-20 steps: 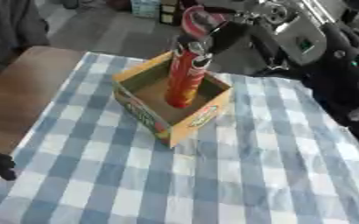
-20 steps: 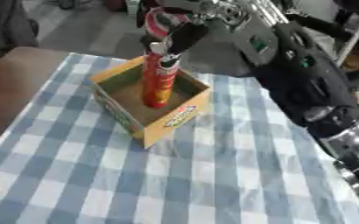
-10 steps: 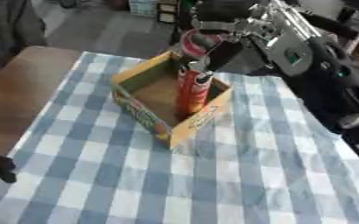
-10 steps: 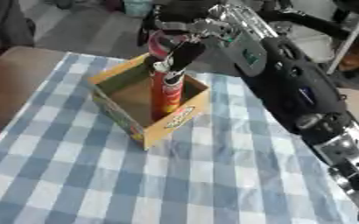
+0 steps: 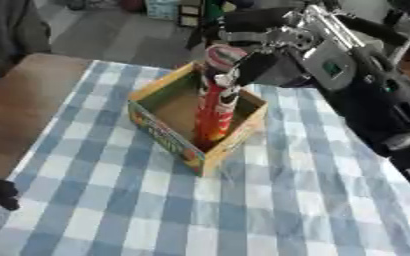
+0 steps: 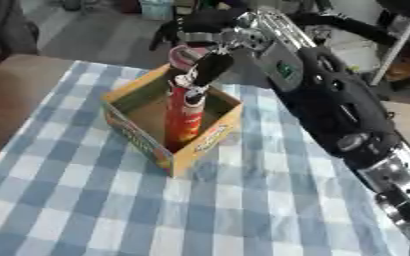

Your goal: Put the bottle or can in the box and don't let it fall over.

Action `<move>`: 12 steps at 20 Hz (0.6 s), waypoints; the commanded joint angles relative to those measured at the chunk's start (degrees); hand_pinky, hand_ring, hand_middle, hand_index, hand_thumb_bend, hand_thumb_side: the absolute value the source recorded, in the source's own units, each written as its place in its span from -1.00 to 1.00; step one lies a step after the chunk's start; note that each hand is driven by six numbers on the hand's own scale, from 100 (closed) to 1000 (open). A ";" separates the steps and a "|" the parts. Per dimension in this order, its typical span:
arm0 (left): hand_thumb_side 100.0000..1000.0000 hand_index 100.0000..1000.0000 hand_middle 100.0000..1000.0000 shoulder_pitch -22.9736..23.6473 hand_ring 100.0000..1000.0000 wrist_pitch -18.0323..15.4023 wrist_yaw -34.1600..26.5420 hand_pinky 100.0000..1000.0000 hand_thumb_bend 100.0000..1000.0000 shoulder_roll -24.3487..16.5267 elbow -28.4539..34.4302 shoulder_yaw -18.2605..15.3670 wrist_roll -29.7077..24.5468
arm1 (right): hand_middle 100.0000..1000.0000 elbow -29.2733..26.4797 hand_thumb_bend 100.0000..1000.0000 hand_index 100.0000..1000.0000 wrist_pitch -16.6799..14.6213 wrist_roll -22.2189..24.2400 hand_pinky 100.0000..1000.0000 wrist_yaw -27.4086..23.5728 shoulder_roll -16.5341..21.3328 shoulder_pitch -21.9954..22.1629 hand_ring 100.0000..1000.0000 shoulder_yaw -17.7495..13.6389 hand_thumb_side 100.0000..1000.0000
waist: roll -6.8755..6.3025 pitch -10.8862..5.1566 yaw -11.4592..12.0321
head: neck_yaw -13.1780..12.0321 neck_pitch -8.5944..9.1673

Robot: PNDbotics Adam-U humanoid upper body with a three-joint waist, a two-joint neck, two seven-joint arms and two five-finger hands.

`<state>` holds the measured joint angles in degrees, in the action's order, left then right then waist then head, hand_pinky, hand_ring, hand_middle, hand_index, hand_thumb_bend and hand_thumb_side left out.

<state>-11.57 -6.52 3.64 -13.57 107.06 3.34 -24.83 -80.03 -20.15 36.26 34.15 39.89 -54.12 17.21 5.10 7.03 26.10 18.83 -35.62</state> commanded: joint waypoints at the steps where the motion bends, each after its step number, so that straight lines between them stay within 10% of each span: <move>1: -0.05 0.32 0.04 -0.38 -0.02 -0.09 0.03 0.22 -1.00 -0.03 0.99 -0.14 -0.10 | 1.00 -1.99 -1.00 1.00 0.26 -1.00 1.00 -1.13 0.68 -1.92 1.00 -1.86 0.16 | -0.53 -0.68 -0.54 | -0.30 0.46; 12: -0.05 0.32 0.04 1.32 -0.02 0.00 0.64 0.22 -1.00 -0.70 0.53 -1.08 0.72 | 0.96 -15.79 -1.00 1.00 4.56 -10.79 0.87 -10.91 7.14 3.25 0.90 -6.53 -0.06 | -0.42 -2.04 -4.89 | -3.03 -0.13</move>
<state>-9.93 -6.48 4.03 -13.41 106.99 2.84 -24.45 -93.55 -16.01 26.73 24.59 44.01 -50.15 11.98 5.07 5.83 20.96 16.30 -35.67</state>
